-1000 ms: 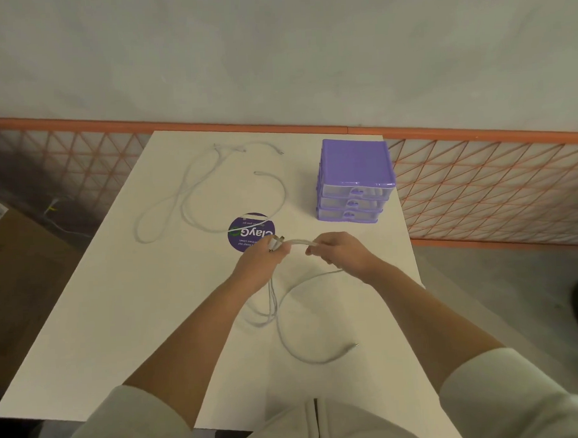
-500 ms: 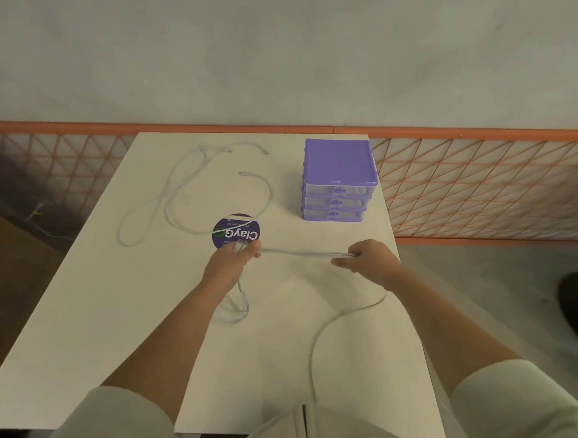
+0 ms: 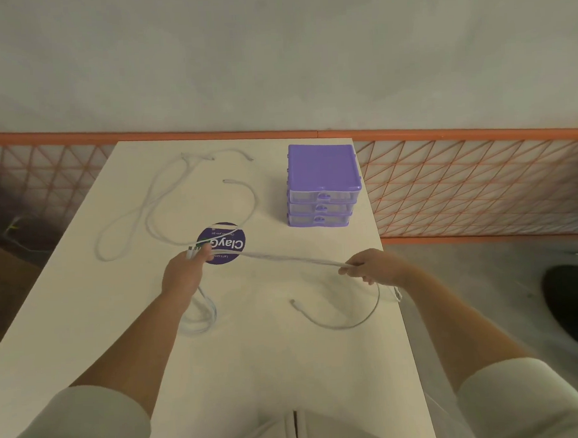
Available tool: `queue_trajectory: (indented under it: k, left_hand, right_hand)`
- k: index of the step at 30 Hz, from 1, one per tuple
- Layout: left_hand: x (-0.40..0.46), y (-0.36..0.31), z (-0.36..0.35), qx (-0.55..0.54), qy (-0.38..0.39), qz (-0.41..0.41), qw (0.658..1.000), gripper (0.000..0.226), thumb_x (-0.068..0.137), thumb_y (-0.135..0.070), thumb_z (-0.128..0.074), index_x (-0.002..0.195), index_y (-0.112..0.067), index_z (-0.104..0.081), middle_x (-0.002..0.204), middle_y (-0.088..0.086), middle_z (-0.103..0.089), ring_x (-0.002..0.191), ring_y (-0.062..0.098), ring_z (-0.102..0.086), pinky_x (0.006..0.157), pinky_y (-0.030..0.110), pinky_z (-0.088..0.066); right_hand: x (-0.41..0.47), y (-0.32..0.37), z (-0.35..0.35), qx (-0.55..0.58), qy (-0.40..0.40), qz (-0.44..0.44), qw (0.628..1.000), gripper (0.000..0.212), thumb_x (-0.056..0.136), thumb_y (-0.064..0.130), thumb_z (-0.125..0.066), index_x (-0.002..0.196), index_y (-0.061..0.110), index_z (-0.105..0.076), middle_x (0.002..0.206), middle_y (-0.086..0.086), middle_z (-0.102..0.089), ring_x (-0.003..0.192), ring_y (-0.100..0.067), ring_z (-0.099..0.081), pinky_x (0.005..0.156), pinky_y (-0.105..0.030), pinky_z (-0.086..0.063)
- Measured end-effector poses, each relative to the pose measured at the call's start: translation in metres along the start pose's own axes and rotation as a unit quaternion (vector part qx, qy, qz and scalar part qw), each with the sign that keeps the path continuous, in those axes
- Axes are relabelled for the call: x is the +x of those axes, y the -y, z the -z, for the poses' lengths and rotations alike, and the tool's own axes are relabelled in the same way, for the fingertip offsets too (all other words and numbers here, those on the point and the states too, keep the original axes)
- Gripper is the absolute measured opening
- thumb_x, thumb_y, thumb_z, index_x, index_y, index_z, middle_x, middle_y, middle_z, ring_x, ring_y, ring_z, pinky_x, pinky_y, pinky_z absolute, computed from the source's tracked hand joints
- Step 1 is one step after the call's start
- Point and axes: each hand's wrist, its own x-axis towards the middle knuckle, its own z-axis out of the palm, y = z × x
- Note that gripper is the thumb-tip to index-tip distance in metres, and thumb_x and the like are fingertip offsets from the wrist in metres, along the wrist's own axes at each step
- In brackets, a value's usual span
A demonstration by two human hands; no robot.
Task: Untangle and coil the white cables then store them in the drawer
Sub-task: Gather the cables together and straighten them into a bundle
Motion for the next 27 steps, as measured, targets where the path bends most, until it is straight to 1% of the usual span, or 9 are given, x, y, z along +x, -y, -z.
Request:
queue_trajectory:
  k: [4, 6, 9, 11, 14, 16, 19, 22, 27]
  left_hand:
    - [0.006, 0.010, 0.004, 0.000, -0.031, 0.019, 0.999, 0.041, 0.095, -0.052, -0.050, 0.087, -0.017, -0.071, 0.080, 0.004, -0.056, 0.084, 0.027, -0.051, 0.076, 0.036, -0.037]
    - [0.010, 0.012, 0.006, 0.010, -0.039, 0.030, 0.999, 0.043, 0.095, -0.052, -0.050, 0.090, -0.016, -0.072, 0.085, 0.007, -0.056, 0.085, 0.027, -0.051, 0.080, 0.040, -0.040]
    - [0.014, 0.013, 0.007, 0.009, -0.047, 0.036, 0.998, 0.039, 0.095, -0.050, -0.051, 0.084, -0.018, -0.070, 0.085, 0.008, -0.055, 0.085, 0.027, -0.050, 0.085, 0.041, -0.042]
    - [0.017, 0.015, 0.008, 0.000, -0.052, 0.041, 0.998, 0.038, 0.095, -0.051, -0.052, 0.082, -0.019, -0.069, 0.086, 0.008, -0.056, 0.085, 0.027, -0.050, 0.083, 0.039, -0.040]
    - [0.022, 0.021, 0.012, -0.010, -0.057, 0.062, 0.996, 0.038, 0.092, -0.053, -0.054, 0.084, -0.020, -0.070, 0.087, 0.008, -0.057, 0.083, 0.027, -0.050, 0.083, 0.040, -0.041]
    - [0.025, 0.026, 0.016, -0.037, -0.069, 0.080, 0.994, 0.037, 0.090, -0.054, -0.057, 0.084, -0.021, -0.071, 0.081, 0.006, -0.056, 0.075, 0.026, -0.046, 0.076, 0.037, -0.037]
    - [0.029, 0.031, 0.020, -0.041, -0.058, 0.092, 0.993, 0.038, 0.090, -0.055, -0.056, 0.085, -0.020, -0.070, 0.072, 0.001, -0.051, 0.064, 0.022, -0.041, 0.070, 0.035, -0.033]
    - [0.032, 0.032, 0.020, -0.056, -0.051, 0.096, 0.993, 0.038, 0.090, -0.055, -0.057, 0.088, -0.020, -0.070, 0.071, 0.001, -0.049, 0.056, 0.017, -0.037, 0.054, 0.032, -0.028]
    - [0.033, 0.028, 0.017, -0.059, -0.040, 0.091, 0.993, 0.034, 0.091, -0.050, -0.058, 0.076, -0.021, -0.067, 0.071, 0.000, -0.050, 0.055, 0.014, -0.037, 0.052, 0.028, -0.027]
  right_hand:
    - [-0.002, -0.011, -0.006, -0.003, -0.088, -0.042, 0.995, 0.044, 0.091, 0.050, -0.060, 0.085, 0.007, -0.063, 0.069, -0.004, -0.058, 0.052, -0.011, -0.052, 0.052, -0.025, -0.036]
    - [-0.001, -0.018, -0.009, -0.007, -0.101, -0.048, 0.994, 0.043, 0.090, 0.053, -0.061, 0.079, 0.012, -0.053, 0.068, -0.002, -0.055, 0.048, -0.008, -0.049, 0.046, -0.023, -0.032]
    - [0.009, -0.028, -0.013, -0.006, -0.099, -0.028, 0.995, 0.007, 0.094, 0.017, -0.058, 0.087, 0.019, -0.056, 0.090, -0.007, -0.054, 0.066, -0.015, -0.048, 0.056, -0.025, -0.038]
    - [0.015, -0.034, -0.015, -0.027, -0.102, -0.034, 0.994, 0.023, 0.094, 0.004, -0.048, 0.103, 0.017, -0.063, 0.106, -0.010, -0.050, 0.068, -0.016, -0.047, 0.052, -0.017, -0.038]
    - [0.015, -0.037, -0.011, 0.011, -0.140, -0.039, 0.989, 0.021, 0.099, 0.022, -0.053, 0.099, 0.007, -0.067, 0.092, -0.007, -0.056, 0.067, -0.017, -0.049, 0.046, -0.011, -0.037]
    - [0.013, -0.040, -0.005, 0.069, -0.145, -0.040, 0.986, 0.031, 0.096, 0.036, -0.057, 0.086, 0.008, -0.067, 0.070, -0.002, -0.062, 0.055, -0.011, -0.054, 0.048, -0.021, -0.038]
    - [0.009, -0.039, 0.005, 0.109, -0.158, -0.032, 0.981, 0.035, 0.090, 0.044, -0.065, 0.074, 0.012, -0.066, 0.054, -0.001, -0.053, 0.039, -0.005, -0.052, 0.037, -0.013, -0.033]
    - [0.010, -0.033, 0.019, 0.118, -0.188, -0.002, 0.975, 0.036, 0.082, 0.046, -0.072, 0.067, 0.014, -0.064, 0.062, -0.003, -0.043, 0.045, -0.009, -0.042, 0.045, -0.018, -0.034]
    - [0.008, -0.026, 0.041, 0.093, -0.192, 0.004, 0.977, 0.056, 0.081, 0.062, -0.065, 0.075, 0.006, -0.065, 0.069, 0.001, -0.052, 0.066, -0.014, -0.045, 0.063, -0.028, -0.034]
